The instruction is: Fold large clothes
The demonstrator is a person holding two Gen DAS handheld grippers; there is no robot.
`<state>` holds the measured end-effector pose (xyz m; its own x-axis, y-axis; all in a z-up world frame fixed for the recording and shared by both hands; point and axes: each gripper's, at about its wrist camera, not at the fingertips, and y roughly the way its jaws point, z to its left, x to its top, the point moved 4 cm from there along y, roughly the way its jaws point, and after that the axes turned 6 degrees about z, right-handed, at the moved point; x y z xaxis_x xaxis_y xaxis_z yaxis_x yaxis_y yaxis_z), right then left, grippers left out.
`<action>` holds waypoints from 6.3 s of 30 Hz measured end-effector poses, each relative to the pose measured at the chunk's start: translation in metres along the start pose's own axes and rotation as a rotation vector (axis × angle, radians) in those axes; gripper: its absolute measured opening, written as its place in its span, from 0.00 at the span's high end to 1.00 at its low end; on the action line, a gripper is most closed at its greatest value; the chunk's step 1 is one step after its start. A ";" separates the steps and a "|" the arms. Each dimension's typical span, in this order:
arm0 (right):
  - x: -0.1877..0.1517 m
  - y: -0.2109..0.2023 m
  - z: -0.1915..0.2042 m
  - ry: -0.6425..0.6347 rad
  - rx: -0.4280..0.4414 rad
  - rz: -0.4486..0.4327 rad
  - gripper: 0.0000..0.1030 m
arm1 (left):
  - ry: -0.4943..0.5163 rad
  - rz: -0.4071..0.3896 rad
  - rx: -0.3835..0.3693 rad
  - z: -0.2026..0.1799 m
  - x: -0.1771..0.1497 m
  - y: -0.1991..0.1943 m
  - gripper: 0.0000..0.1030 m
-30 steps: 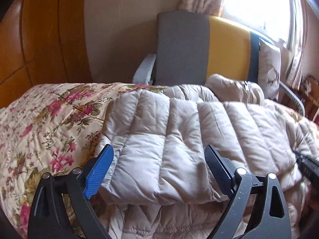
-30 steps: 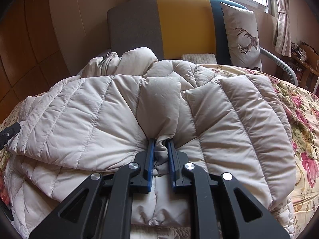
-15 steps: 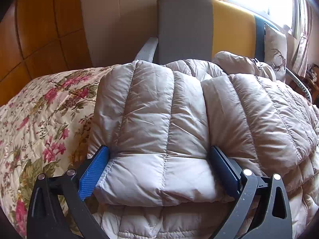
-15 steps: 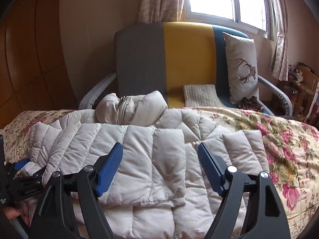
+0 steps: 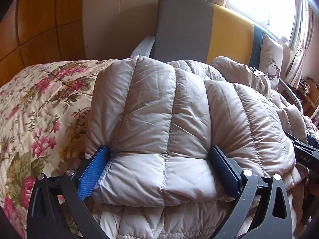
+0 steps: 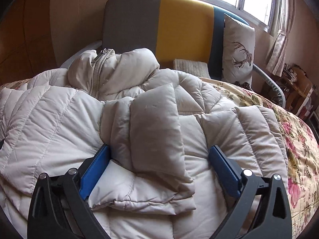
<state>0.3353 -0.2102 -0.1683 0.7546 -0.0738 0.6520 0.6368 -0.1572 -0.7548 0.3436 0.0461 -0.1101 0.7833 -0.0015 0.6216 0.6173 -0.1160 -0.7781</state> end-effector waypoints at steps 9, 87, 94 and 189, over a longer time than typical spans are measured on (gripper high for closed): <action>-0.019 -0.093 -0.061 0.132 0.233 0.065 0.02 | -0.004 -0.069 -0.211 0.014 -0.020 -0.090 0.04; -0.245 -0.382 -0.151 0.158 1.369 -0.255 0.78 | -0.036 -0.164 -1.208 0.013 -0.191 -0.390 0.85; -0.230 -0.370 -0.153 0.212 1.390 -0.252 0.78 | -0.152 -0.108 -1.213 0.022 -0.165 -0.356 0.85; -0.070 -0.061 -0.060 0.038 0.299 0.000 0.97 | 0.044 -0.044 -0.170 -0.069 -0.016 -0.117 0.28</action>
<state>0.2344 -0.2544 -0.1635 0.7518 -0.1119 0.6498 0.6593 0.1389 -0.7389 0.2535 -0.0083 -0.0228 0.7499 -0.0354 0.6606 0.6264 -0.2834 -0.7262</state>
